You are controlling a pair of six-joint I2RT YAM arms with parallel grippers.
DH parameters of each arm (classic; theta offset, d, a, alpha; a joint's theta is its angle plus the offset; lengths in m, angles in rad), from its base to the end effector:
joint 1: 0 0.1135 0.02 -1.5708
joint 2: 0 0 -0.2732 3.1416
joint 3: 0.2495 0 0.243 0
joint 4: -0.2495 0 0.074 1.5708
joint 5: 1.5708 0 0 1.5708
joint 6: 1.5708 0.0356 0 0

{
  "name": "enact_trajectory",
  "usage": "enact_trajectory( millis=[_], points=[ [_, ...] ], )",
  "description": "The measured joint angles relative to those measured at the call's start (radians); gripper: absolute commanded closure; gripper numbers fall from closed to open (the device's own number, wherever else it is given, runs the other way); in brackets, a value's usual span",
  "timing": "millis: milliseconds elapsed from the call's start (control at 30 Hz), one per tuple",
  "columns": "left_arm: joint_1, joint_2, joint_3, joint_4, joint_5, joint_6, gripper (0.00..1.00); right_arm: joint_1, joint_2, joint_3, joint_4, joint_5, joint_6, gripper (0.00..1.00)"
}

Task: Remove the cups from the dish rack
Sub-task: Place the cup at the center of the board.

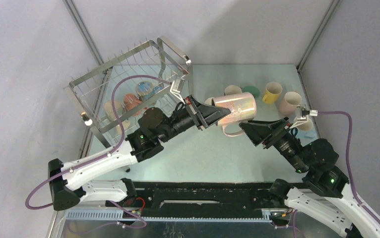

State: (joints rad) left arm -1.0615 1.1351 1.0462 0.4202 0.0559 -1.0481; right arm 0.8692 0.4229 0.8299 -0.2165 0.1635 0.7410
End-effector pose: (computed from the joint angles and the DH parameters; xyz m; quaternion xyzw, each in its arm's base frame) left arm 0.1193 -0.2176 0.4357 0.0266 0.5804 -0.7158 0.3874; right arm 0.0499 0.0501 0.3946 0.0222 0.6373 0.5180 0.5701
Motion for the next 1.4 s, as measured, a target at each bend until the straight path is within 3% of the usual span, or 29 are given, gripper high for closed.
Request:
enact_trajectory(
  millis=[67,100,400,667,1000,1400],
  points=[
    [-0.001,0.001,0.032,-0.081,-0.012,0.050,1.00,0.000,-0.005,0.017,-0.045,0.018,-0.007,0.01],
    [-0.001,0.003,0.047,-0.116,-0.023,0.072,1.00,0.000,-0.008,0.027,-0.058,0.025,-0.008,0.00],
    [0.007,0.092,0.298,-0.483,-0.113,0.298,1.00,0.000,-0.080,0.164,-0.317,0.225,-0.043,0.00],
    [0.007,0.253,0.566,-0.763,-0.122,0.473,1.00,0.000,-0.023,0.293,-0.551,0.410,-0.056,0.00],
    [0.010,0.567,0.913,-1.072,-0.123,0.637,1.00,0.000,0.023,0.312,-0.657,0.525,-0.061,0.00],
    [0.027,0.892,1.234,-1.239,-0.109,0.755,1.00,0.000,-0.006,0.343,-0.708,0.562,-0.061,0.00]
  ],
)
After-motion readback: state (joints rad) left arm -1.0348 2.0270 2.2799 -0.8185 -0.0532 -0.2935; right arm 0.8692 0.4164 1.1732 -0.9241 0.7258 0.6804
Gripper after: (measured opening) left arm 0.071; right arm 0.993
